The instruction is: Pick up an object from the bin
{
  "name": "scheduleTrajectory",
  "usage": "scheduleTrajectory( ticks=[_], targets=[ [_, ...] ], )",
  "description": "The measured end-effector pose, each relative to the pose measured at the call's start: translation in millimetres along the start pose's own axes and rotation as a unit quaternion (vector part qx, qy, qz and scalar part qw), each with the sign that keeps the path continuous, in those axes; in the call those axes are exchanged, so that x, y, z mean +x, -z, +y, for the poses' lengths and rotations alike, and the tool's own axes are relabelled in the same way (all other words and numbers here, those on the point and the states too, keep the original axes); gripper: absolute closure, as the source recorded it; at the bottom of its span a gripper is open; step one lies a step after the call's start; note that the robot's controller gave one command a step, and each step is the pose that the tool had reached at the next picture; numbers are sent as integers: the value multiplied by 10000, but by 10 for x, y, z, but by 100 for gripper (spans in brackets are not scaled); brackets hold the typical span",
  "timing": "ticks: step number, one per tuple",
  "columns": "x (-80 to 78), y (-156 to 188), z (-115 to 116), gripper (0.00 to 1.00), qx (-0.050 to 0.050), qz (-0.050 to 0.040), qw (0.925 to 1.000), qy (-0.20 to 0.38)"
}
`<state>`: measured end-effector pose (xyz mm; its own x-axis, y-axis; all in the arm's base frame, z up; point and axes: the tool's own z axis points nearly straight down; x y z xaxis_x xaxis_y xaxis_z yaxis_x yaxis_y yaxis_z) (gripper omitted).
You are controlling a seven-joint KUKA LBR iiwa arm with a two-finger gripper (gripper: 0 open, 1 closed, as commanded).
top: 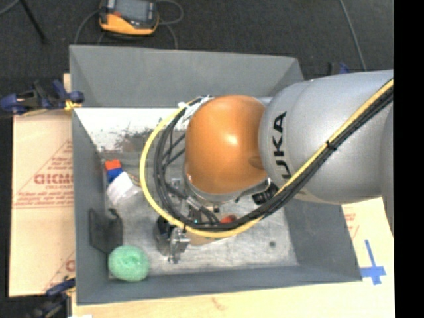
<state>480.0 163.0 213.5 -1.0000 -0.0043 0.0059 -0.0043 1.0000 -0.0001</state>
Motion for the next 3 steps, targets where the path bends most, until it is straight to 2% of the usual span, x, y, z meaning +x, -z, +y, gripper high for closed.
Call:
scheduleTrajectory(
  ticks=[1, 2, 3],
  targets=[
    [-18, 42, -9, 0, -8, -39, 10000, -20],
    [19, -694, -288, 0, -16, -61, 9994, -329],
    [-283, -729, -442, 0, -8, -34, 9872, -1594]
  ],
)
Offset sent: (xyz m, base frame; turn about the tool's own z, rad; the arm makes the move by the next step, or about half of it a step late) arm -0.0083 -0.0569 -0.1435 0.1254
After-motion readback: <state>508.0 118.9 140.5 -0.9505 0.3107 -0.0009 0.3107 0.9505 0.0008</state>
